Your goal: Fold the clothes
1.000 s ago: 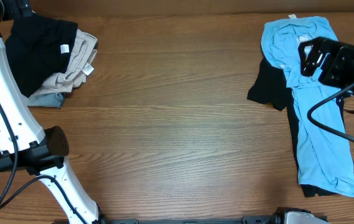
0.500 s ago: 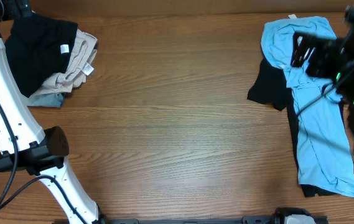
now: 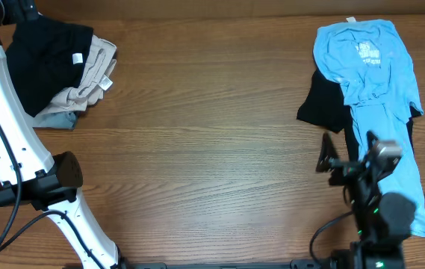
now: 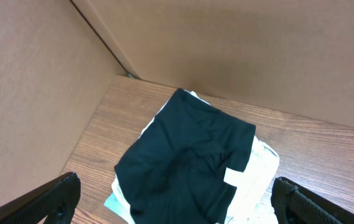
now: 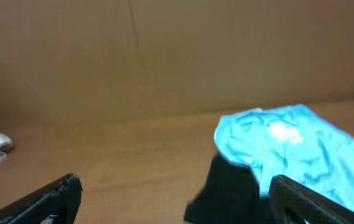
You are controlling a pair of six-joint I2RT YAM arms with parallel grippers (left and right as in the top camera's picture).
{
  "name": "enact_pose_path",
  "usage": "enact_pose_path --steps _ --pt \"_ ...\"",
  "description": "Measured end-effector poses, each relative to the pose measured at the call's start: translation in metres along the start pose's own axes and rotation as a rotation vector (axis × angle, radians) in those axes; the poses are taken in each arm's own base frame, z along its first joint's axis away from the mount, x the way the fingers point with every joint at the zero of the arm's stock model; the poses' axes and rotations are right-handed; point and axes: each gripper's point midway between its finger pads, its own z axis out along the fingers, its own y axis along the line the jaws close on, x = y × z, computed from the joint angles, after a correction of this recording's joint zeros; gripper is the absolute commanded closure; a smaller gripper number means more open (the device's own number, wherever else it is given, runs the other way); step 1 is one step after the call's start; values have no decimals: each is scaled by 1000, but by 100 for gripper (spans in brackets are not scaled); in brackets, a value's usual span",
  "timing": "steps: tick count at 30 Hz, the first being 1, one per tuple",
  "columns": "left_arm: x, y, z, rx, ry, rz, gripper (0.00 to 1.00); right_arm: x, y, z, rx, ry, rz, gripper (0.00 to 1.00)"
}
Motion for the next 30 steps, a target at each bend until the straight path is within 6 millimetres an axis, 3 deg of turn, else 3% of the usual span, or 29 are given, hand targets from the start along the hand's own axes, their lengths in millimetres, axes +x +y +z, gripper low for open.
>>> enact_pose_path --steps 5,14,21,30 --pt "0 0 0 0 -1 0 0 41 -2 -5 -19 -16 6 0" --pt "0 0 0 0 0 0 0 68 -5 -8 -19 -1 15 0" --pt "0 0 0 0 0 0 0 55 -1 -13 -34 -59 7 0" --pt "0 0 0 0 0 0 0 56 3 -13 -51 -57 6 0"
